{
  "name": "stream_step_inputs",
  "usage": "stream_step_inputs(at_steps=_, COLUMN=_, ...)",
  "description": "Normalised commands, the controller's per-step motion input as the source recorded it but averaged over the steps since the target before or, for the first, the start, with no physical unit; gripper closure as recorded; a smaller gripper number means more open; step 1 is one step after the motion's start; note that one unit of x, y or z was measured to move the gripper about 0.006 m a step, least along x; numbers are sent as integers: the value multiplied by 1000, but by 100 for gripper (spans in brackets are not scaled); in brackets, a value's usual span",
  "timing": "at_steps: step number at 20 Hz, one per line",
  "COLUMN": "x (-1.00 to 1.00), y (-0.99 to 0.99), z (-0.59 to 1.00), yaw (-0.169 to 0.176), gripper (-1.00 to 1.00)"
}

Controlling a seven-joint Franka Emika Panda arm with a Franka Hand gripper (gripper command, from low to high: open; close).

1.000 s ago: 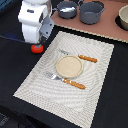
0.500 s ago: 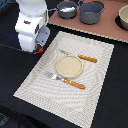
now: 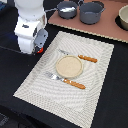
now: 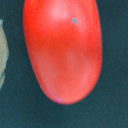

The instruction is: Place the pan onto the stove and place the fish and sausage into the pan.

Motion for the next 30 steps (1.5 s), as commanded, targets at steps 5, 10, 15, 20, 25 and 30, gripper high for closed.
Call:
stream_step_inputs(at_steps=5, x=-206, y=54, z=-326, yaw=1, gripper=100)
stream_step_inputs(at_steps=10, x=0, y=71, z=-83, yaw=0, gripper=100)
stream_step_inputs(at_steps=15, x=17, y=78, z=-5, yaw=0, gripper=100)
stream_step_inputs(at_steps=20, x=119, y=493, z=877, yaw=-35, gripper=100)
stream_step_inputs(at_steps=25, x=224, y=870, z=1000, yaw=-15, gripper=100)
stream_step_inputs(at_steps=30, x=41, y=988, z=962, yaw=0, gripper=100)
